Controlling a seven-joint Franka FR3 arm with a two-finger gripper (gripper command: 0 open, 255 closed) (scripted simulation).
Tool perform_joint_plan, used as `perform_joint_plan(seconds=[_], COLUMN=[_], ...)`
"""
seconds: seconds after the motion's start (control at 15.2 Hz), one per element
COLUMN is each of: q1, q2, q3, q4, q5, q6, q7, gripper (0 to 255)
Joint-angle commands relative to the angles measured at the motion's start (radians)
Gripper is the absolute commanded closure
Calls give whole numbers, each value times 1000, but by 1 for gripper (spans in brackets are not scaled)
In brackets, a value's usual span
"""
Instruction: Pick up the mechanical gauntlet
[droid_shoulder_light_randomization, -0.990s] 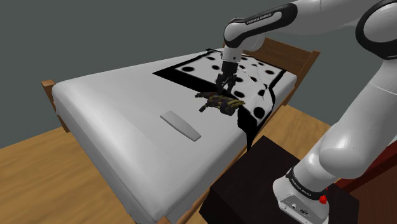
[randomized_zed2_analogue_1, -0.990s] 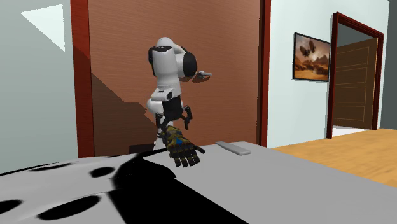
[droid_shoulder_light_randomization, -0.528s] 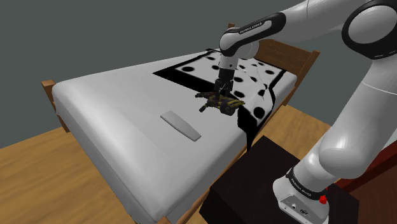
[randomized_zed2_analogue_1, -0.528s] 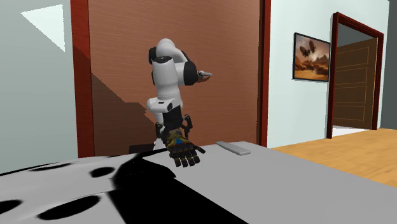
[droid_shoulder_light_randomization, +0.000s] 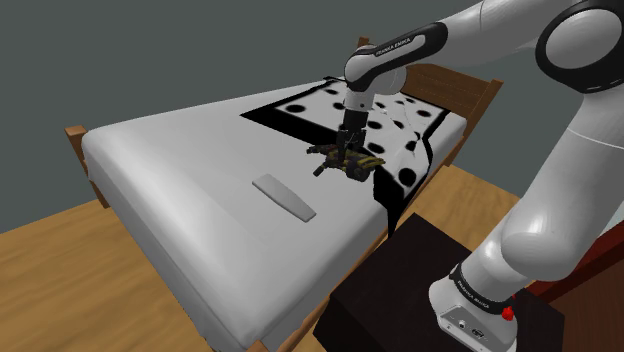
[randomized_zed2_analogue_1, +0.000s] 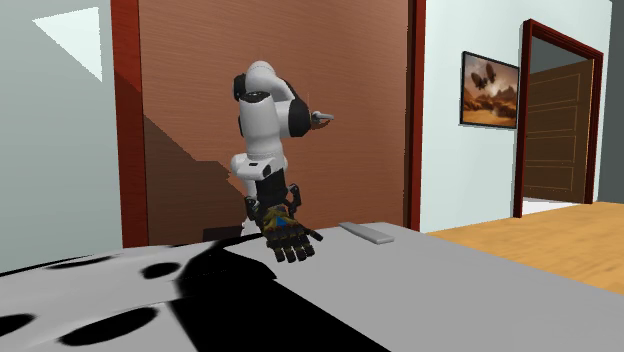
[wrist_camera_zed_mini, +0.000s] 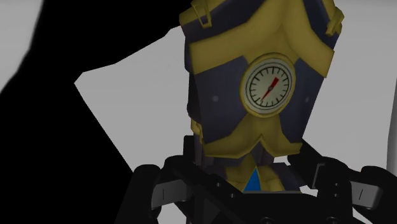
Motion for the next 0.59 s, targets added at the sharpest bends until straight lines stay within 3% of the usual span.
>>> perform_joint_plan(seconds=[0.0, 0.53], q1=[0, 0], q2=[2, -26], q3=[1, -1], q4=[-1, 33], q5=[0, -8], q6=[1, -60], q7=[0, 13], gripper=[255, 255])
